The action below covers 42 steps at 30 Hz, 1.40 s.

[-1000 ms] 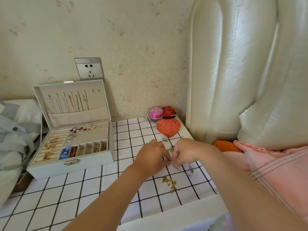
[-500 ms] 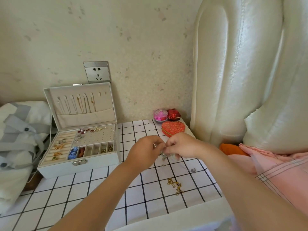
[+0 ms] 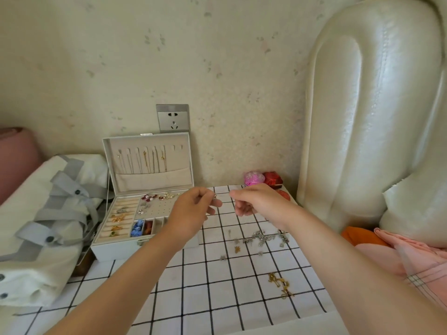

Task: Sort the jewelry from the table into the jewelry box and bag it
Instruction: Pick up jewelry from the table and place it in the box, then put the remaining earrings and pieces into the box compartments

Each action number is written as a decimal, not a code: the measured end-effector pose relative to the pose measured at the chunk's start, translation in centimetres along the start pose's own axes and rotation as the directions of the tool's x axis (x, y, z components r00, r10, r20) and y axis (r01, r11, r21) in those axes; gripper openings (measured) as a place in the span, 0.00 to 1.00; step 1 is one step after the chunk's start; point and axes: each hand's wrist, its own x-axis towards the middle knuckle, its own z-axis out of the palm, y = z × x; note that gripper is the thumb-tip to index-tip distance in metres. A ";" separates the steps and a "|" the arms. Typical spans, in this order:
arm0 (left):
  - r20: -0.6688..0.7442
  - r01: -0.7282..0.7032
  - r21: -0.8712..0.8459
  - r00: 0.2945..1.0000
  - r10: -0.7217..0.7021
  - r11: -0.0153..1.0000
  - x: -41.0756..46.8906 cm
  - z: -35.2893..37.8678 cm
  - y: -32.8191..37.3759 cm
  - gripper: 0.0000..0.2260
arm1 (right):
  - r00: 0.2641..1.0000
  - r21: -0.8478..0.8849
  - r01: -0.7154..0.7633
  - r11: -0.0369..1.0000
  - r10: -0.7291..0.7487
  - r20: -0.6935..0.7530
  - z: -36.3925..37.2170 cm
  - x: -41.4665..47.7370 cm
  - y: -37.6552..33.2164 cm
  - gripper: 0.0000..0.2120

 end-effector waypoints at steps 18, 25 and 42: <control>-0.117 0.082 0.273 0.992 -0.051 0.959 1.2 -11.4 -2.0 0.09 | 0.985 0.335 -0.082 0.939 0.024 0.173 6.4 2.9 -4.6 0.13; -0.082 -0.002 0.604 0.995 0.065 0.797 3.2 -12.5 -4.3 0.07 | 0.991 0.295 0.036 0.955 -0.073 0.113 8.1 4.4 -5.1 0.11; -0.104 -0.130 0.753 0.944 0.312 0.645 5.5 -12.0 -0.8 0.10 | 0.989 0.041 0.146 0.988 -0.147 0.028 10.7 6.6 -6.3 0.14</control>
